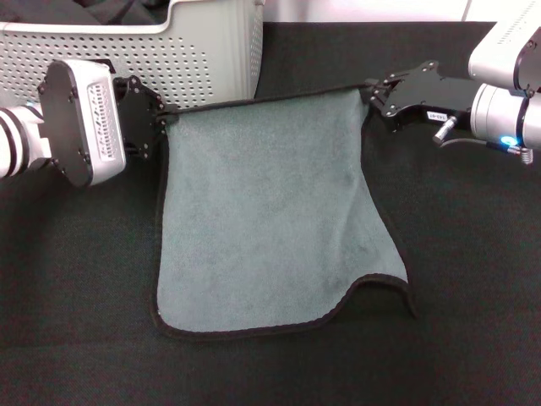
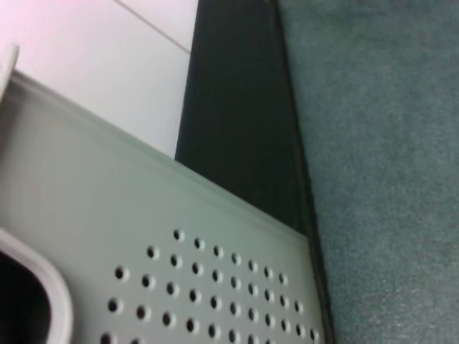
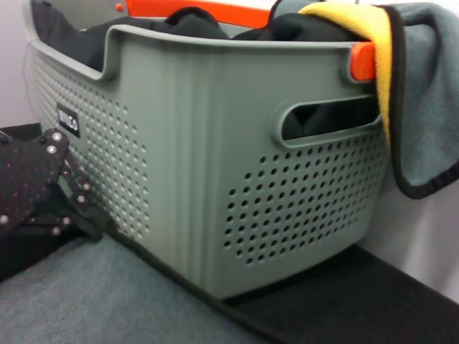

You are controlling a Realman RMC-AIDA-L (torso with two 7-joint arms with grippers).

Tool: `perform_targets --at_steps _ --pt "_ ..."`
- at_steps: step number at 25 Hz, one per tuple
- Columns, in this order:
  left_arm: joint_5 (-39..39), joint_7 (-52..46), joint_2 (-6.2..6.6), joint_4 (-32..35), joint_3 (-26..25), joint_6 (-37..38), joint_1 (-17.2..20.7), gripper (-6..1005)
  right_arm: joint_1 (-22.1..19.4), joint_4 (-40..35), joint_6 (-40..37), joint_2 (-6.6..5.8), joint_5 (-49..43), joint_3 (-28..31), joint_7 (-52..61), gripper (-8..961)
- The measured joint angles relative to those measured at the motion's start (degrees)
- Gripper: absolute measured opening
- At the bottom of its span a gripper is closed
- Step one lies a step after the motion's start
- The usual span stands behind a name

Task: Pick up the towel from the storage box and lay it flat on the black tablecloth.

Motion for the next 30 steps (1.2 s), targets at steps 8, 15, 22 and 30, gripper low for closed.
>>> perform_targets --at_steps 8,15,22,30 --pt "-3.71 0.71 -0.06 -0.24 4.16 -4.57 2.46 68 -0.24 0.01 0.16 -0.04 -0.12 -0.68 1.71 122" --pt "-4.40 0.29 -0.09 -0.31 4.89 -5.38 3.27 201 -0.43 0.00 0.21 -0.28 -0.72 -1.04 2.87 395" --pt "-8.60 0.21 -0.10 1.75 5.44 -6.08 6.37 435 -1.96 -1.49 2.18 -0.89 -2.14 -0.86 5.28 600" --pt "-14.03 0.18 -0.04 7.32 10.78 -6.08 13.72 718 -11.16 -14.38 5.73 -2.00 -4.80 -0.59 7.84 815"
